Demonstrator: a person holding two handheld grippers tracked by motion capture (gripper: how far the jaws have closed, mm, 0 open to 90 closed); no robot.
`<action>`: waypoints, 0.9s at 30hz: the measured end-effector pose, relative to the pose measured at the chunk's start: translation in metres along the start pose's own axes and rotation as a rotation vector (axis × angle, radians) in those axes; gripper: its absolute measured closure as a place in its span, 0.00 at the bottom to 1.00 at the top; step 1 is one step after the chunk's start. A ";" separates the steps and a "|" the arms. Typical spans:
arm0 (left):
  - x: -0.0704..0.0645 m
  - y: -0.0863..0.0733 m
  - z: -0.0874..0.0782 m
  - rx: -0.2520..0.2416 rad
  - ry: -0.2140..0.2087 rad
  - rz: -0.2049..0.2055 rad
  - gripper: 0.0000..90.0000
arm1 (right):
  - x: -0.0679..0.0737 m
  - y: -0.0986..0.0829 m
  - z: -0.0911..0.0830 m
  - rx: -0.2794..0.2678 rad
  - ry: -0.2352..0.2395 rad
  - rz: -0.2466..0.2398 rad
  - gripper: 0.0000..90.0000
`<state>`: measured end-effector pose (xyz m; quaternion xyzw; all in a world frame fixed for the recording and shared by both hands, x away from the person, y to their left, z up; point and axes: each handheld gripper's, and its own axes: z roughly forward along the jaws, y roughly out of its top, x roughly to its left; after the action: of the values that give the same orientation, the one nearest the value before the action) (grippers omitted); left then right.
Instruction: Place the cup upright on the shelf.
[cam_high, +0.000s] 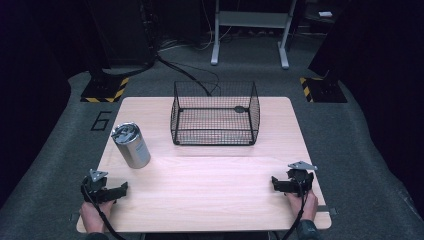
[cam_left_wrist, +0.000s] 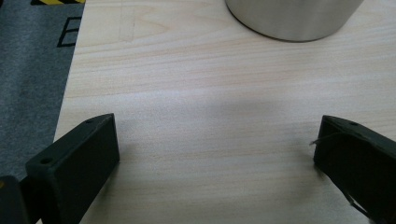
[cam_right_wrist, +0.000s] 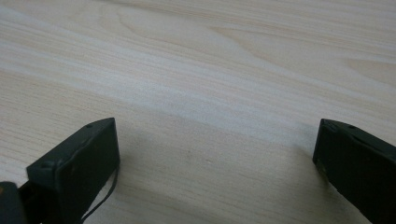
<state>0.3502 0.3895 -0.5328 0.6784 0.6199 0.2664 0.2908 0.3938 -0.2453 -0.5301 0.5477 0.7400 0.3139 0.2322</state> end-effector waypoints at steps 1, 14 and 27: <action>0.000 -0.001 -0.001 0.004 -0.006 0.002 0.00 | 0.000 0.000 0.000 0.000 0.000 0.000 0.00; -0.003 0.000 0.000 -0.001 0.019 -0.023 0.00 | 0.000 0.000 0.000 0.000 0.000 0.000 0.00; 0.000 0.003 -0.003 0.006 -0.028 -0.020 0.00 | 0.000 0.000 0.000 -0.001 -0.001 0.000 0.00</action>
<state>0.3499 0.3895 -0.5290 0.6765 0.6234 0.2522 0.3002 0.3938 -0.2452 -0.5300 0.5479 0.7397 0.3139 0.2326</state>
